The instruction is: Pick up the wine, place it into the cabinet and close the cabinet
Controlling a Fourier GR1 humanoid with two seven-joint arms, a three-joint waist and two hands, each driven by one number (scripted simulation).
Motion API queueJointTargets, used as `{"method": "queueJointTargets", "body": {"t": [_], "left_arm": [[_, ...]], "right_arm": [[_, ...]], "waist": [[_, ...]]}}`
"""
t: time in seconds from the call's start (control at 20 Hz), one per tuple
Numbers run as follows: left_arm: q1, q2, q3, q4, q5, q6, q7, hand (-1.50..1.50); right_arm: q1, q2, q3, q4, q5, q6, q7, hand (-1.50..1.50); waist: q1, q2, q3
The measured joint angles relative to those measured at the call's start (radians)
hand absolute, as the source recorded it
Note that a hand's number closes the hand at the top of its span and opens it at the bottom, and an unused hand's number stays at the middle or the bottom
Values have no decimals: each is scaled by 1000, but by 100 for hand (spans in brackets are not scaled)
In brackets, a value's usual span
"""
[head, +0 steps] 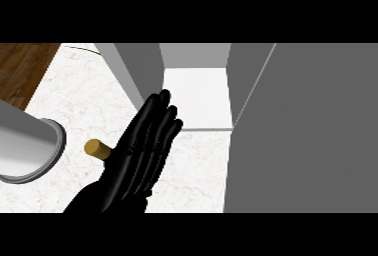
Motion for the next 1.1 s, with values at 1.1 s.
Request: {"method": "queueJointTargets", "body": {"t": [1.1], "left_arm": [[21,73,190,-65,-60,-91,103,-150]], "right_arm": [[-34,-18,12,-13,19,-45,49,-150]], "waist": [[-1,1,-1]]}}
